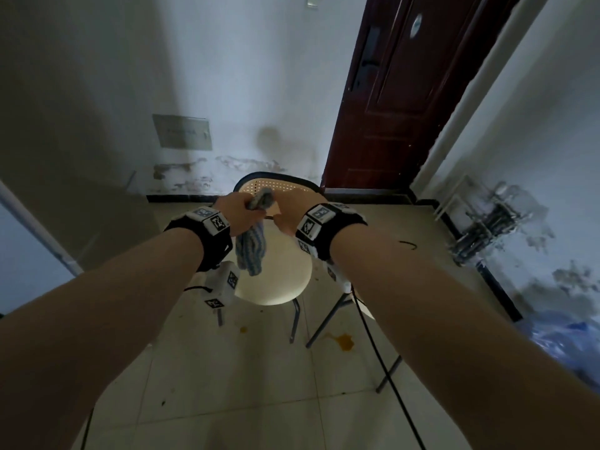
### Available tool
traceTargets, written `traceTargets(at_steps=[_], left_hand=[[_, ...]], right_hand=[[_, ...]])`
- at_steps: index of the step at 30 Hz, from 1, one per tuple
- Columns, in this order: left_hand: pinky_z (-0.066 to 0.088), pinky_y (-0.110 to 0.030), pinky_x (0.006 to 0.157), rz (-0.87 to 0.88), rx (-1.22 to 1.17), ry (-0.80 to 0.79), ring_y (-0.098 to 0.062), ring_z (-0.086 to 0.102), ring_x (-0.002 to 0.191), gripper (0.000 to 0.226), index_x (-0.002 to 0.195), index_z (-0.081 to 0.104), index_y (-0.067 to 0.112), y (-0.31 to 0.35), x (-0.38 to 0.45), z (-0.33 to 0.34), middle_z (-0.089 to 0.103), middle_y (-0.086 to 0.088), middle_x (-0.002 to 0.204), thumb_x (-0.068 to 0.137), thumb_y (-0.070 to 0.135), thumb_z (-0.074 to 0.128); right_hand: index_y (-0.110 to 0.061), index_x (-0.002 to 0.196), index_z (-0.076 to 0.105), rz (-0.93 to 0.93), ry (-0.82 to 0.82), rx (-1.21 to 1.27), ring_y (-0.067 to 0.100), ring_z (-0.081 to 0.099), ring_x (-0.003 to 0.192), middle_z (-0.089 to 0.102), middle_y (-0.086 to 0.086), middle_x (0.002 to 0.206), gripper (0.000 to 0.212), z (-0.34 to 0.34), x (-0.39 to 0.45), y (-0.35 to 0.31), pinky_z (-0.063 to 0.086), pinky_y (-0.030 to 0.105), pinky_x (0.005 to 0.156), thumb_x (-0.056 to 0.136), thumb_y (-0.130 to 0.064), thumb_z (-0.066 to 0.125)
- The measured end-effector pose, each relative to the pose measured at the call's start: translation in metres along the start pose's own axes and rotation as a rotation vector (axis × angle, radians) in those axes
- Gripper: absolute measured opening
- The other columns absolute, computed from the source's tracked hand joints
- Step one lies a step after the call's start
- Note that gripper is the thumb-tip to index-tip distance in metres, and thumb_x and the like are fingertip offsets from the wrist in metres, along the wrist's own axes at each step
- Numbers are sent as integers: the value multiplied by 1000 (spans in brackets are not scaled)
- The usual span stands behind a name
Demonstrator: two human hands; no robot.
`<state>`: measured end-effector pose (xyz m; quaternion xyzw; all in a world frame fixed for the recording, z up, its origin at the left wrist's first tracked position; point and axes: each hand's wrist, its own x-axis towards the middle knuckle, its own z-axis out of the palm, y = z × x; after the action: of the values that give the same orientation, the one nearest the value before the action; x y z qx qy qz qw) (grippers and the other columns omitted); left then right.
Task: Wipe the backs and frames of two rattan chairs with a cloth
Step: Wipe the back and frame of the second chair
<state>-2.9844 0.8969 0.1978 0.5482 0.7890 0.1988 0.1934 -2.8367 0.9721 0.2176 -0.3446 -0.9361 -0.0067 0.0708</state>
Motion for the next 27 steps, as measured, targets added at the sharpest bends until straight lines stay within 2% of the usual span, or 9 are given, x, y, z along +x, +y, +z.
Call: traceTargets(at_steps=[3, 7, 9, 13, 16, 19, 22, 24, 27], left_hand=[[47, -31, 81, 77, 39, -114, -27, 61, 94, 18, 91, 56, 24, -30, 2, -11, 64, -5, 97, 88, 36, 69], [39, -25, 79, 152, 30, -210, -25, 58, 95, 26, 98, 62, 13, -65, 9, -10, 57, -4, 97, 85, 30, 76], [41, -27, 77, 159, 19, -243, -24, 59, 91, 29, 103, 68, 8, -83, 17, -11, 62, -7, 98, 84, 27, 78], [48, -36, 81, 109, -30, -253, -34, 63, 94, 16, 99, 72, 2, -119, 51, -10, 69, -20, 98, 87, 11, 69], [49, -36, 79, 55, -18, -259, -32, 63, 92, 15, 98, 75, 7, -139, 87, -8, 70, -17, 96, 89, 13, 64], [45, -31, 74, 9, 90, -271, -31, 64, 94, 20, 102, 74, 12, -161, 130, -10, 70, -11, 101, 87, 10, 61], [44, -28, 71, -63, 118, -267, -28, 63, 86, 9, 89, 72, 15, -179, 173, -27, 66, -6, 84, 86, 16, 64], [44, -29, 71, -87, 126, -261, -28, 61, 83, 7, 80, 64, 17, -190, 195, -40, 61, -4, 76, 87, 16, 63], [42, -28, 72, -125, 70, -238, -26, 59, 85, 8, 84, 62, 20, -212, 227, -58, 60, -6, 84, 87, 13, 61]], right_hand=[[-32, 117, 49, 22, -30, -2, 27, 66, 89, 62, -1, 111, 41, 9, 20, -35, 52, 37, 69, 80, -37, 63], [-26, 139, 37, 39, -245, 63, 29, 59, 110, 45, 0, 136, 70, 25, 40, -57, 54, 43, 82, 79, -38, 71], [-25, 141, 40, -9, -331, 120, 23, 53, 119, 41, -1, 141, 73, 34, 50, -65, 51, 39, 92, 78, -40, 74], [-12, 98, 62, -48, -440, 113, 25, 65, 89, 61, 4, 90, 32, 64, 91, -78, 48, 28, 66, 82, -40, 65], [-11, 77, 65, -17, -567, 91, 22, 59, 63, 60, 4, 67, 36, 95, 135, -76, 37, 25, 51, 84, -46, 62], [-17, 45, 54, 32, -579, 175, 22, 50, 45, 49, 0, 44, 42, 126, 184, -68, 39, 26, 44, 74, -46, 64], [-14, 40, 47, 74, -560, 307, 21, 37, 40, 37, -3, 36, 45, 136, 240, -65, 33, 27, 42, 61, -52, 58], [-15, 45, 52, 89, -559, 375, 18, 40, 39, 42, -4, 37, 42, 132, 274, -62, 33, 23, 40, 55, -56, 53], [-17, 58, 58, 83, -578, 408, 13, 48, 44, 51, -6, 43, 16, 131, 321, -57, 32, 16, 33, 71, -27, 60]])
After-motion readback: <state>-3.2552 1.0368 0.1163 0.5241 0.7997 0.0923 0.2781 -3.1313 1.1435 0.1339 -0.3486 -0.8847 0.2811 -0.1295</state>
